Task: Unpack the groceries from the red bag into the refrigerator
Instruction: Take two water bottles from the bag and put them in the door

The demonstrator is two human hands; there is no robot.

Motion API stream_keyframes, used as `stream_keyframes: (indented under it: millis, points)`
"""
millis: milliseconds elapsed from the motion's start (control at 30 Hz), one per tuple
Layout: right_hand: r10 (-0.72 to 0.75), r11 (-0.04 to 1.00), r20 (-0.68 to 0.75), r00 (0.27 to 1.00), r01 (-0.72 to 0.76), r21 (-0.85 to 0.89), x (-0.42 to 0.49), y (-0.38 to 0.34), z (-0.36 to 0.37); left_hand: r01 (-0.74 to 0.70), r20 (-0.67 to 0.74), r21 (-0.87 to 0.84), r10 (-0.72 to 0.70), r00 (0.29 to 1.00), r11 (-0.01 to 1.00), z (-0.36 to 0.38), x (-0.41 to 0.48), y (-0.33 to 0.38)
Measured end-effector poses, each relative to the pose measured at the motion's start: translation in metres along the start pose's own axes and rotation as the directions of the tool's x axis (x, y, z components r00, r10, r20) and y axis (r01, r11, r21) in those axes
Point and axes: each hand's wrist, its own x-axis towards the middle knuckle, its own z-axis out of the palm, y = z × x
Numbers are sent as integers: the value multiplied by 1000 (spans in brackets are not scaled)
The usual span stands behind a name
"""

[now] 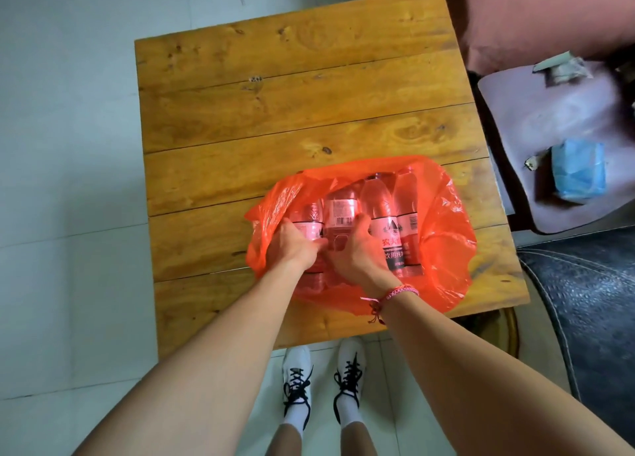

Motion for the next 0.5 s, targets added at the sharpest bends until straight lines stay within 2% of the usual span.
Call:
stream_keyframes:
  millis: [267, 500]
  points:
    - [-42, 999, -58, 997, 43, 17, -1, 0, 2, -29, -20, -30, 29, 999, 999, 5, 2, -3]
    - [-27, 1000, 13, 1000, 27, 4, -5, 2, -12, -4, 16, -42, 4, 1000, 999, -8, -10, 1]
